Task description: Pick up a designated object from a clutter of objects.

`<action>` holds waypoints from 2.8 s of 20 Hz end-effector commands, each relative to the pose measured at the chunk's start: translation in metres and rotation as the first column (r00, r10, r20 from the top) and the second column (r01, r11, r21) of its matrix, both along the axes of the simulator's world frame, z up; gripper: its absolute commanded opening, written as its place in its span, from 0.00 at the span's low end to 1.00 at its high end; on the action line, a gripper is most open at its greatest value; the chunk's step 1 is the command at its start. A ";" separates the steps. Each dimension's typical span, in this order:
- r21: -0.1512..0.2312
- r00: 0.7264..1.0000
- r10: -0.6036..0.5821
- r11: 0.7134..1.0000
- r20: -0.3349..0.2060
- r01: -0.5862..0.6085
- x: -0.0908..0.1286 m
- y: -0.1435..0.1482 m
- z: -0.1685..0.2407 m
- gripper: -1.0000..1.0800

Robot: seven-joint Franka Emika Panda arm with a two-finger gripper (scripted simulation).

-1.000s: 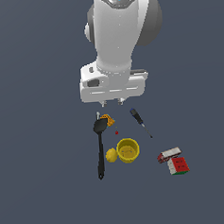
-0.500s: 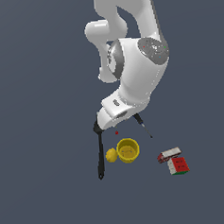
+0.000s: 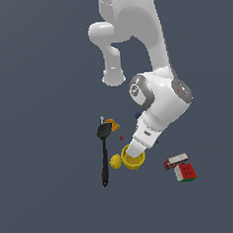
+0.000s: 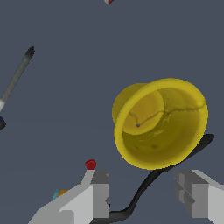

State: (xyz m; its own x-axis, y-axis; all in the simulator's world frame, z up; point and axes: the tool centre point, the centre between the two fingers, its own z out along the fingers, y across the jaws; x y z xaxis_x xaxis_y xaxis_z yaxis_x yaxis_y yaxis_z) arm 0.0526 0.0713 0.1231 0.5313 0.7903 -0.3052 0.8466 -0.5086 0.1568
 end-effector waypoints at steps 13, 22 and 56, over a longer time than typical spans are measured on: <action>-0.029 0.982 0.184 0.982 -0.049 -0.186 0.002 0.018 -0.038 0.62; -0.029 0.980 0.192 0.981 -0.050 -0.194 0.002 0.008 -0.065 0.62; -0.031 0.980 0.193 0.980 -0.050 -0.195 -0.051 0.022 0.036 0.00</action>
